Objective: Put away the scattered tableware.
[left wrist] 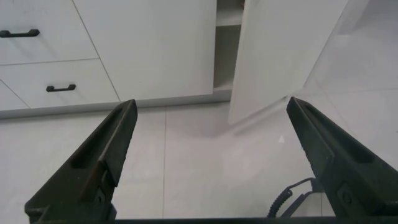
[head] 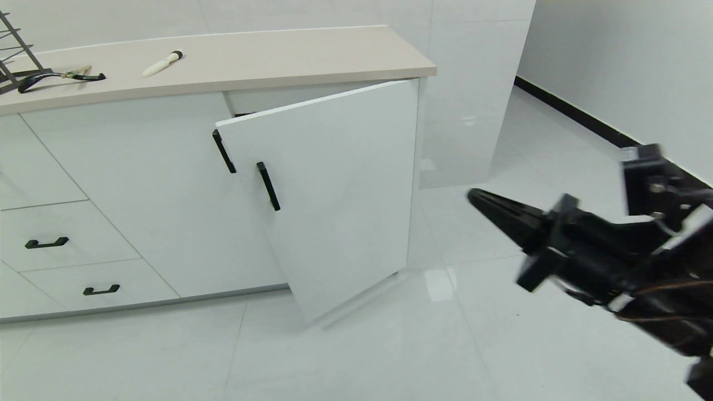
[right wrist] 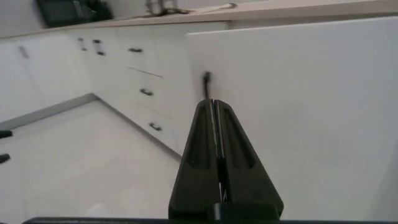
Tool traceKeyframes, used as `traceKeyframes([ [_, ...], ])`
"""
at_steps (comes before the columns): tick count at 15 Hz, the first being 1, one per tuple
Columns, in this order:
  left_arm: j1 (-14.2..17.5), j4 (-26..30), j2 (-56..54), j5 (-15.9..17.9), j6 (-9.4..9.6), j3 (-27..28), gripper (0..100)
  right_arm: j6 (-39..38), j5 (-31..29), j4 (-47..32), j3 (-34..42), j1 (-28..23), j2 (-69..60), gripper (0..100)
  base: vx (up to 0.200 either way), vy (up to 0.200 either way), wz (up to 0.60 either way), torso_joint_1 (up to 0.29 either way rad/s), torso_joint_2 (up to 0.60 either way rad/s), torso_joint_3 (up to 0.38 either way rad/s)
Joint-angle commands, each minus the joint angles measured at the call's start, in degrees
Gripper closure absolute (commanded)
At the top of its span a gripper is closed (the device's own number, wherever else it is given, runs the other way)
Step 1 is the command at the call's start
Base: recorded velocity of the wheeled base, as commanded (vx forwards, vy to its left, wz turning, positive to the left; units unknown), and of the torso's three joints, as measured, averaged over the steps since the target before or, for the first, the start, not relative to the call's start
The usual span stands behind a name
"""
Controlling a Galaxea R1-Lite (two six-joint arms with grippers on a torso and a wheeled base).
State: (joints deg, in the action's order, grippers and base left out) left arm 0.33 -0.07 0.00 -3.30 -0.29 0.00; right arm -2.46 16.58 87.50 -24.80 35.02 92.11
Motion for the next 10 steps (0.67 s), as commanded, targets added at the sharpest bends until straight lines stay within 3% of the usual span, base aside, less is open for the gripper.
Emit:
traceKeyframes([
  [1, 0.0, 0.0, 0.0, 0.0, 0.03, 0.0, 0, -1.5, 2.1, -7.3, 24.4, -27.4, -40.3, 100, 0.000, 0.000, 0.00, 0.000, 0.00, 0.000],
  [3, 0.0, 0.0, 0.0, 0.1, 0.20, 0.0, 0, -4.8, 2.6, -29.1, 24.8, -35.0, -60.8, 100, 0.000, 0.000, 0.00, 0.000, 0.00, 0.000],
  [4, 0.0, 0.0, 0.0, 0.1, 0.47, 0.0, 0, -4.6, 3.3, -43.0, 23.8, -35.4, -71.8, 100, 0.000, 0.000, 0.00, 0.000, 0.00, 0.000],
  [6, 0.0, 0.1, 0.0, 0.1, 0.64, 0.0, 0, -4.6, 4.0, -62.9, 22.0, -35.3, -85.8, 100, 0.000, 0.000, 0.00, 0.000, 0.00, 0.000],
  [7, 0.0, 0.1, 0.0, 0.1, 0.91, 0.0, 0, -4.3, 4.1, -67.9, 23.3, -35.2, -92.1, 100, 0.000, 0.000, 0.00, 0.000, 0.00, 0.000],
  [9, 0.0, 0.1, 0.0, 0.1, 1.08, 0.0, 0, -1.3, 3.6, -68.3, 24.8, -35.3, -92.0, 100, 0.000, 0.000, 0.00, 0.000, 0.00, 0.000],
  [10, 0.0, 0.1, 0.0, 0.1, 0.91, 0.0, 0, 2.3, 0.7, -72.2, 24.8, -35.3, -92.1, 100, 0.000, 0.000, 0.00, 0.000, 0.00, 0.000],
])
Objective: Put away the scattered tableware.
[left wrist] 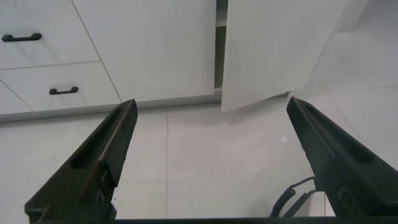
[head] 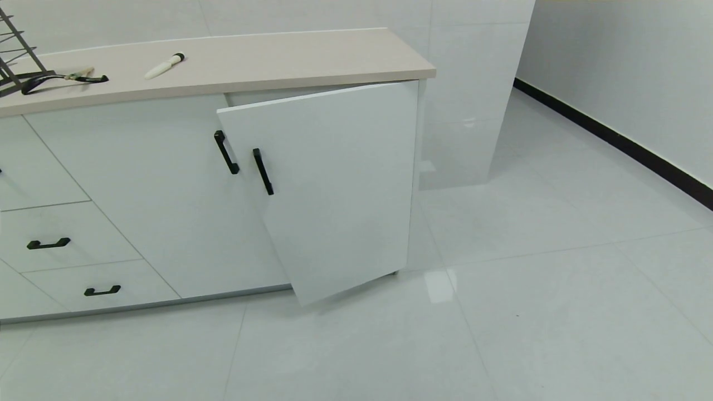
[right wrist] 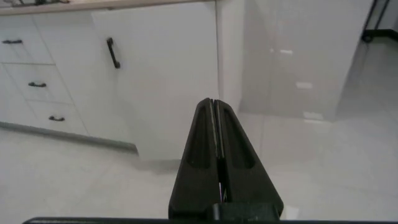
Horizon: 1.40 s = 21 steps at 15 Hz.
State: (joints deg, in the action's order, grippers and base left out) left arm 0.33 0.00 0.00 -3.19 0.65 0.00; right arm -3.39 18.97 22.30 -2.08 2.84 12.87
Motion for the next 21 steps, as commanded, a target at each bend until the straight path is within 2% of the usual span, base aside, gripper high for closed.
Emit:
traceKeyframes([
  [1, 0.0, 0.0, 0.0, -0.1, -0.12, 0.0, 0, 8.9, -9.7, -14.6, 2.1, -3.1, -12.9, 100, 0.000, 0.000, 0.00, 0.000, 0.00, 0.000],
  [2, 0.0, -0.1, 0.0, -0.1, -0.38, 0.0, 0, 13.1, -18.1, -20.1, 1.8, -3.1, -12.9, 100, 0.000, 0.000, 0.00, 0.000, 0.00, 0.000],
  [3, 0.0, -0.1, 0.0, -0.1, -0.47, 0.0, 0, 13.6, -21.8, -18.6, 2.1, -3.1, -12.9, 100, 0.000, 0.000, 0.00, 0.000, 0.00, 0.000],
  [5, 0.0, -0.1, 0.0, -0.1, -0.65, 0.0, 0, 12.6, -23.2, -18.5, 2.0, -3.1, -12.9, 100, 0.200, 0.200, 0.00, 0.000, 0.00, 0.002],
  [8, 0.0, 0.0, 0.0, -0.1, -0.56, 0.0, 0, 7.3, -26.7, -19.1, 2.0, -3.1, -12.9, 100, 0.200, 0.200, 0.00, 0.002, 0.00, 0.004],
  [10, 0.0, 0.0, 0.0, -0.1, -0.56, 0.0, 0, 7.3, -27.5, -19.3, 1.9, -3.1, -12.9, 100, 0.100, 0.000, 0.00, 0.001, 0.00, 0.001],
  [12, 0.0, -0.1, 0.0, -0.1, -1.35, 0.0, 0, 7.1, -27.5, -19.3, 1.9, -3.1, -12.9, 100, 0.000, 0.000, 0.00, 0.000, 0.00, 0.000],
  [14, 0.0, -0.1, 0.0, -0.1, -1.79, 0.0, 0, 5.6, -23.4, -19.3, 2.1, -3.1, -12.9, 100, 0.000, 0.200, 0.00, 0.002, 0.01, 0.002],
  [17, 0.0, -0.1, 0.0, -0.1, -1.70, 0.0, 0, -0.5, -23.0, -20.7, 2.1, -3.1, -12.9, 100, 0.000, 0.200, 0.00, 0.004, 0.00, 0.006],
  [21, 0.0, -0.1, 0.0, -0.1, -1.61, 0.0, 0, -0.3, -22.9, -20.6, 2.1, -3.1, -12.9, 100, 0.000, 0.200, 0.00, 0.001, 0.00, 0.001],
])
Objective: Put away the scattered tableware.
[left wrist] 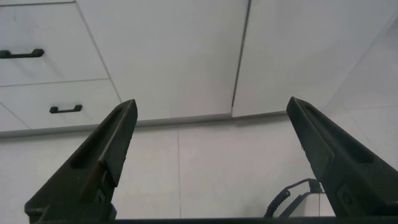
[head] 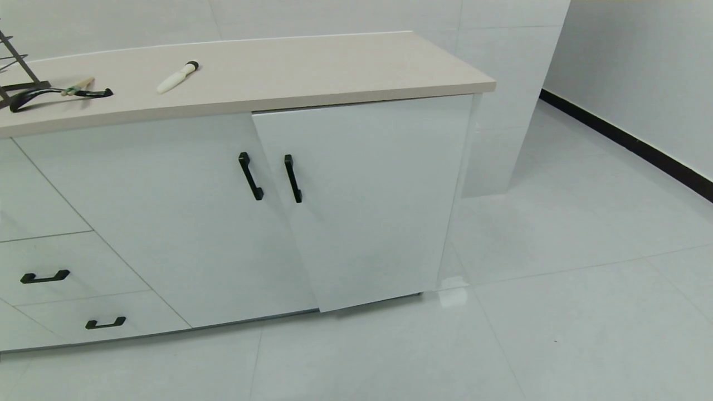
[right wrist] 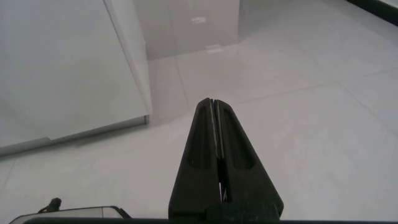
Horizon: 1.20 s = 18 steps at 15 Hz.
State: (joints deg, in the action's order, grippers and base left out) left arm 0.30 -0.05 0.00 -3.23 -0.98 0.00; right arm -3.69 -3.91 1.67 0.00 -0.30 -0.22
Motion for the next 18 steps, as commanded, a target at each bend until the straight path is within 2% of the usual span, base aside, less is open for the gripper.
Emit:
traceKeyframes([
  [1, 0.0, 0.0, 0.0, 0.0, 0.01, 0.0, 0, 0.0, 0.0, 0.0, 0.0, 0.0, 0.2, 100, 0.000, 0.200, 0.00, 0.012, 0.00, 0.002],
  [5, 0.0, 0.0, 0.0, 0.1, -0.26, 0.0, 0, 0.0, 0.0, 0.0, 0.0, 0.0, 0.2, 100, 0.000, 0.200, 0.00, 0.000, 0.00, 0.004],
  [7, 0.0, 0.0, 0.0, 0.1, -1.13, 0.0, 0, 0.0, 0.0, 0.0, 0.0, 0.0, 0.2, 100, 0.000, 0.000, 0.00, 0.000, 0.00, 0.000],
  [16, 0.0, 0.0, 0.0, 0.1, -1.05, 0.0, 0, 0.0, 0.0, 0.0, 0.0, 0.0, 0.2, 100, 0.000, 0.000, 0.00, 0.000, 0.00, 0.000],
  [18, 0.0, 0.0, 0.0, 0.1, -0.26, 0.0, 0, 0.0, 0.0, 0.0, 0.0, 0.0, 0.2, 100, 0.000, 0.100, 0.00, 0.004, 0.00, 0.001],
])
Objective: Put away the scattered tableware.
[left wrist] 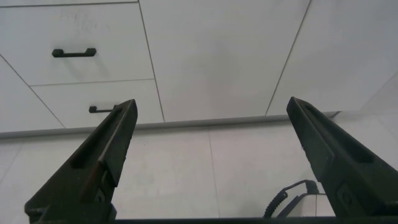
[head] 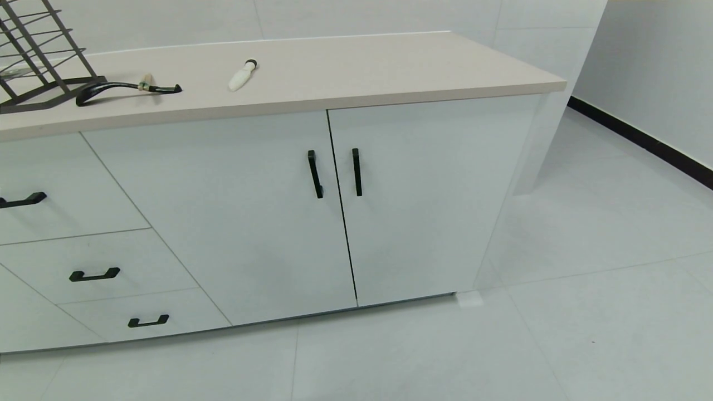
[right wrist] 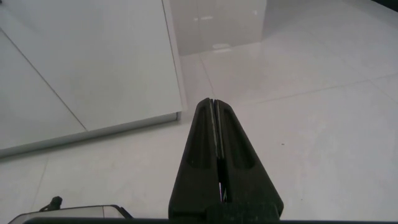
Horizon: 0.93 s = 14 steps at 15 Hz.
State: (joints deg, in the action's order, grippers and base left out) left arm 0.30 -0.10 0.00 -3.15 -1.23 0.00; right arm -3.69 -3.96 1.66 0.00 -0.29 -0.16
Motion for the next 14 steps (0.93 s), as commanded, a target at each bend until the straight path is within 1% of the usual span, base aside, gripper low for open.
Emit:
traceKeyframes([
  [1, 0.0, 0.0, 0.0, 0.0, 0.18, 0.0, 0, 0.0, 0.0, 0.0, 0.0, 0.0, 0.2, 100, 0.000, 0.200, 0.00, 0.002, 0.01, -0.002],
  [3, 0.0, 0.0, 0.0, 0.0, -0.09, 0.0, 0, 0.0, 0.0, 0.0, 0.0, 0.0, 0.2, 100, 0.000, 0.200, 0.00, 0.002, 0.00, -0.005],
  [6, 0.0, -0.1, 0.0, 0.0, 0.18, 0.0, 0, 0.0, 0.0, 0.0, 0.0, 0.0, 0.2, 100, 0.000, 0.200, 0.00, 0.004, 0.00, -0.002],
  [9, 0.0, -0.1, 0.0, 0.0, -0.44, 0.0, 0, 0.0, 0.0, 0.0, 0.0, 0.0, 0.2, 100, 0.000, 0.200, 0.00, -0.001, 0.00, 0.002],
  [14, 0.0, -0.1, 0.0, 0.0, -0.44, 0.0, 0, 0.0, 0.0, 0.0, 0.0, 0.0, 0.2, 100, 0.000, 0.200, 0.00, 0.003, 0.00, 0.002],
])
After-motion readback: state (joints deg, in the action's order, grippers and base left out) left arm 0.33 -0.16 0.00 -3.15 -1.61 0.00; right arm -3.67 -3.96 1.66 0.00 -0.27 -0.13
